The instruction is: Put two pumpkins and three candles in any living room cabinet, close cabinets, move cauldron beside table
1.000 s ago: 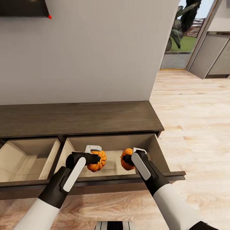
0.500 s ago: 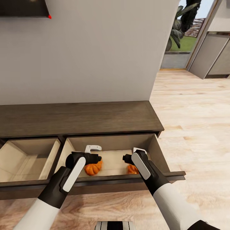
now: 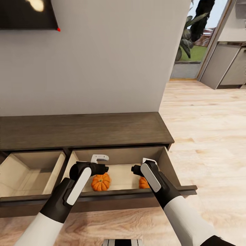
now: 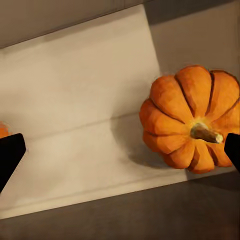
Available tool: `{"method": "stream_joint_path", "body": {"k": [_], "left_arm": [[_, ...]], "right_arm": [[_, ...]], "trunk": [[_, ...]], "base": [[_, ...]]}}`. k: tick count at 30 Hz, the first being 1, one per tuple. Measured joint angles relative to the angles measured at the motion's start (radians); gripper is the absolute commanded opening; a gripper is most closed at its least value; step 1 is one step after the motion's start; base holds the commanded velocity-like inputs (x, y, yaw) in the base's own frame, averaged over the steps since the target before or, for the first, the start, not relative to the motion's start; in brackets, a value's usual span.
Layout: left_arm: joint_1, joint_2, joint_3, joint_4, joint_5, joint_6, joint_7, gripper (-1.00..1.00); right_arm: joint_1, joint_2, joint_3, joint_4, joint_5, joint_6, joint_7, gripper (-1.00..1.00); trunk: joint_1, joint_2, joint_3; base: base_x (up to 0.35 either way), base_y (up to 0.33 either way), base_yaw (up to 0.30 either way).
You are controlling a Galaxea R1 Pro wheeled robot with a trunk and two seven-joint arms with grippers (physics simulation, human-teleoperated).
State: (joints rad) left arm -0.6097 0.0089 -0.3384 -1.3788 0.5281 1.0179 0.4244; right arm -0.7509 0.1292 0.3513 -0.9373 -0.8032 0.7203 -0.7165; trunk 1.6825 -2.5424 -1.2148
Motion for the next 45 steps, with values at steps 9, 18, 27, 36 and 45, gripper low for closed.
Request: {"method": "stream_joint_path", "body": {"k": [9, 18, 27, 36, 45], "left_arm": [[-0.004, -0.002, 0.004, 0.001, 0.006, 0.027, 0.013, 1.00], [-0.003, -0.002, 0.006, -0.027, 0.013, 0.027, 0.015, 1.00], [-0.009, -0.002, 0.004, -0.029, 0.013, 0.027, 0.014, 1.00], [-0.012, -0.002, 0.004, -0.030, 0.026, 0.027, 0.013, 1.00], [-0.011, -0.002, 0.004, -0.032, 0.030, 0.027, 0.013, 1.00]], "right_arm": [[0.000, 0.000, 0.000, 0.001, 0.000, 0.000, 0.000, 1.00], [0.000, 0.000, 0.001, 0.001, 0.000, 0.000, 0.000, 1.00], [0.000, 0.000, 0.000, 0.001, 0.000, 0.000, 0.000, 1.00], [0.000, 0.000, -0.001, 0.001, -0.001, 0.000, 0.002, 1.00], [0.000, 0.000, 0.003, -0.004, -0.003, -0.003, 0.005, 1.00]], "trunk": [[-0.001, 0.001, 0.012], [-0.004, 0.002, 0.031], [-0.008, 0.004, 0.066], [-0.011, 0.006, 0.101], [-0.016, 0.008, 0.135]], "base": [[0.000, 0.000, 0.000], [0.000, 0.000, 0.000], [-0.014, 0.000, 0.000], [-0.110, 0.000, 0.000], [-0.058, 0.000, 0.000]]}}
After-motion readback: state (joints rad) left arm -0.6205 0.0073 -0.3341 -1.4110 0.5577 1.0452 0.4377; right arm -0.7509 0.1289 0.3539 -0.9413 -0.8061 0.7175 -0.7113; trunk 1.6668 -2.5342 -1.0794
